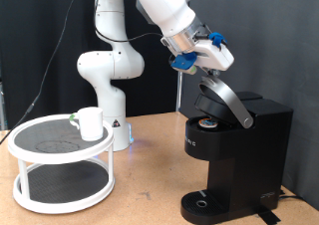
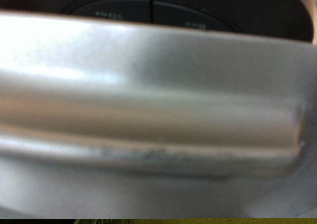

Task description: Make a cup of coffee with the keurig machine

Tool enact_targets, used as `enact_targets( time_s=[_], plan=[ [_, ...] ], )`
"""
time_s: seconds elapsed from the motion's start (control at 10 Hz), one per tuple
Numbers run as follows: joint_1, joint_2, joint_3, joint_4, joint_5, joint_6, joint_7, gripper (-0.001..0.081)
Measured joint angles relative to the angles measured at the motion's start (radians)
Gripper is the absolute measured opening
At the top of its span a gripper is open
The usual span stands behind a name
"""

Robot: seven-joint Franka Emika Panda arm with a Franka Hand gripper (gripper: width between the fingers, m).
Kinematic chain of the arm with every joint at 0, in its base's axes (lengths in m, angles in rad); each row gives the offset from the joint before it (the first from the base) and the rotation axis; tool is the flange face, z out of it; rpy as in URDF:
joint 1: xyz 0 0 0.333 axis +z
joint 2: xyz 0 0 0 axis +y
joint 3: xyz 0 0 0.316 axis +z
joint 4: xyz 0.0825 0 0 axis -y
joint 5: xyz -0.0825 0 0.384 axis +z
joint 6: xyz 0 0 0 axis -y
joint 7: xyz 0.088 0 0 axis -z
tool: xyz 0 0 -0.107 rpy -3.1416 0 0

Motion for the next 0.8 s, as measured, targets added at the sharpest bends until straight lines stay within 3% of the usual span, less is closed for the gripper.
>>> enact_targets(
  time_s=[0.8],
  plan=[
    [-0.026, -0.004, -0.004, -0.026, -0.070, 0.006, -0.007, 0.0005]
  ],
)
